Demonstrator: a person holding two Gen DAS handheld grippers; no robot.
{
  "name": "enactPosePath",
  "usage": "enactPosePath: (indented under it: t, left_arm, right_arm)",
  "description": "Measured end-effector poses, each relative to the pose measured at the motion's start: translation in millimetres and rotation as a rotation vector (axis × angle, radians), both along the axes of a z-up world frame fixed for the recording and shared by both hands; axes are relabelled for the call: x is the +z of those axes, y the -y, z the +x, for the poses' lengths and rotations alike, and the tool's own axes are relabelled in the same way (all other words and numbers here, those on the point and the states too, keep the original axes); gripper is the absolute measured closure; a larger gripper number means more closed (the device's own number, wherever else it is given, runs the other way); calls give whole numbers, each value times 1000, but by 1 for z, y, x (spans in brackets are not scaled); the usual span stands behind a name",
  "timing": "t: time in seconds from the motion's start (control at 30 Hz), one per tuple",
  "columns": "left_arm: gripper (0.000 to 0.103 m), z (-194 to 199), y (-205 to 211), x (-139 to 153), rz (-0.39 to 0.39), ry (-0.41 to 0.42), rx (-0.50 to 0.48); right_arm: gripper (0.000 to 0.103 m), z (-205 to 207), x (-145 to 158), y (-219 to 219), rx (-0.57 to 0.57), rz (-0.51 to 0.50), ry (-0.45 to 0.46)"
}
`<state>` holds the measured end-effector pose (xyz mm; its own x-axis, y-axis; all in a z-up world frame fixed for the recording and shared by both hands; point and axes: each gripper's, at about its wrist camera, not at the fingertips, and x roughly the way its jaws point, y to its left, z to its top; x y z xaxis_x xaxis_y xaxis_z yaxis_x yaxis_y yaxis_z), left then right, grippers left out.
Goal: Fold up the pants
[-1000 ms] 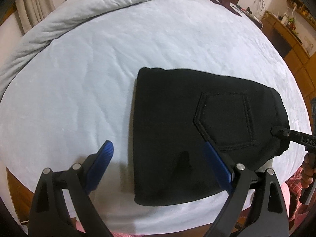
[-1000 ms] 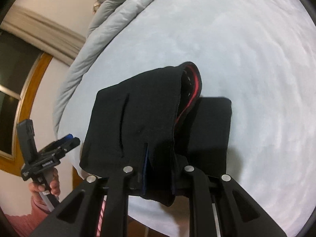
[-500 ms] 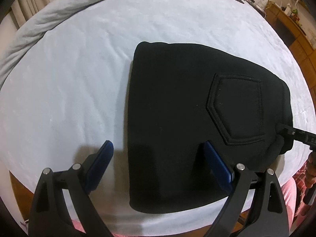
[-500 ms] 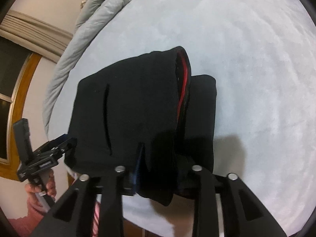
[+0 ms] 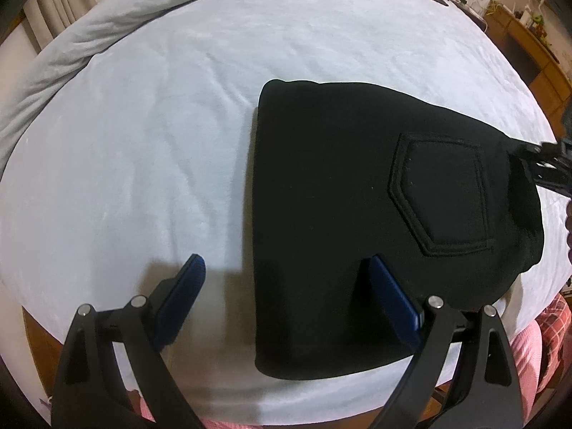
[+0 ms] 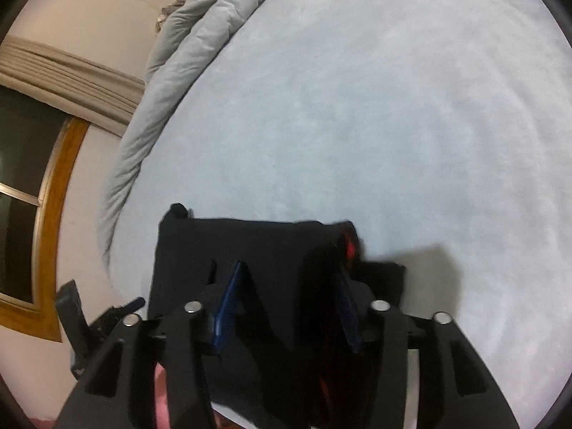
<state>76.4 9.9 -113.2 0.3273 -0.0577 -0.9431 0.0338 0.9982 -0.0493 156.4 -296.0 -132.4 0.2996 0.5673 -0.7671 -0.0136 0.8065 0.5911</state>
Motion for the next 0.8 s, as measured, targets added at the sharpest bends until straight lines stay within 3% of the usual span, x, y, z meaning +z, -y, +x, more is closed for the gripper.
enactPosePath:
  t: [0.1,0.27,0.47,0.6,0.67,0.8]
  left_arm:
    - [11,3,-4,-2,-5,-5,4]
    - [10,5,0,-3,-18,-4,4]
    - [9,11,8,-6,-8,10,-15]
    - [9,20,9,-8,-19,4,4]
    - [9,23,8,-6,-25,5,11]
    - [9,27,10,-4,-23,13,11]
  right_arm:
    - [82,5,-5,0,-11,58,1]
    - [88,-8,8,7,-40,46,42]
    - [89,-12,5,9,-72,-130,-3]
    - [85,-10,2,-3,-49,-221,0]
    - [72,-14,11,-7,-39,-255,19]
    - [69,-33,22,-5,-18,-267,20]
